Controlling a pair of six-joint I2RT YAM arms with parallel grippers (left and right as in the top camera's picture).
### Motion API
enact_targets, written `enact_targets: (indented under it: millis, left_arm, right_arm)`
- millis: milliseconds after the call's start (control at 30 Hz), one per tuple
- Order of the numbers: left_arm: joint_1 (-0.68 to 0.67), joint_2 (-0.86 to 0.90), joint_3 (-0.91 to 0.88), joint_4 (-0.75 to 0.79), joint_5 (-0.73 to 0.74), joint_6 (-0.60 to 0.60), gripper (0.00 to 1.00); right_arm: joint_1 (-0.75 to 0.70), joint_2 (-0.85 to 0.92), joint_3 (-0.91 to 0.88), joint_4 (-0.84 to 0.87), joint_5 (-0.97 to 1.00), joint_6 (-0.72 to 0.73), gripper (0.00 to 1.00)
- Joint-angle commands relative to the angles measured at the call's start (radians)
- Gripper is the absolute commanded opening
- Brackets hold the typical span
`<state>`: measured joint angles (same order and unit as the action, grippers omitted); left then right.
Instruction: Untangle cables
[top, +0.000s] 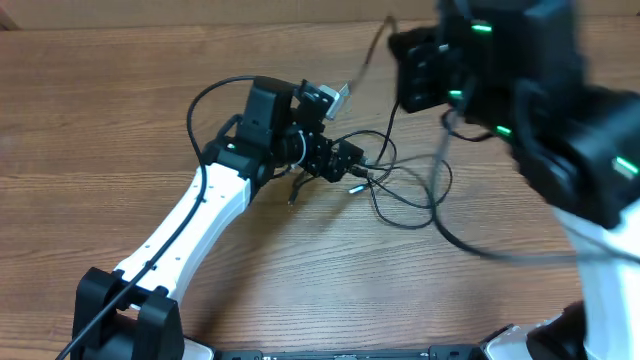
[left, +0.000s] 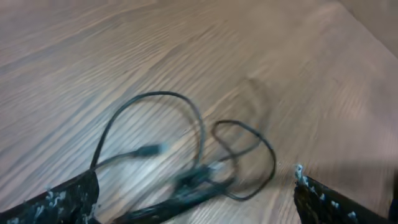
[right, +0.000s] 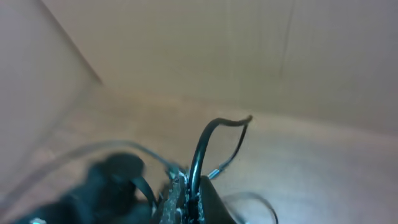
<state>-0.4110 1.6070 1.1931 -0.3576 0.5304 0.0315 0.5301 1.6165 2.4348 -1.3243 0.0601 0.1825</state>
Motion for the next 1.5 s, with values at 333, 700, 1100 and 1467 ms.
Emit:
enact_targets:
  millis: [333,700,1100,1467]
  left_arm:
    - [-0.042,0.011,0.007,0.109,0.582,0.254,1.00]
    - [-0.168,0.049,0.007,0.161,0.344,0.275,1.00]
    - [-0.100,0.023,0.097,0.195,0.200,0.046,0.04]
    - [0.038,-0.077,0.674,-0.229,0.198,-0.127,0.04]
  right_arm:
    - [-0.064,-0.030,0.072,-0.045,0.095,0.011,0.04]
    - [-0.068,-0.035,0.074,-0.051,-0.009,0.026,0.04]
    - [-0.068,-0.101,0.074,-0.116,0.039,0.025,0.04]
    - [-0.079,-0.006,0.071,-0.264,0.050,0.101,0.04]
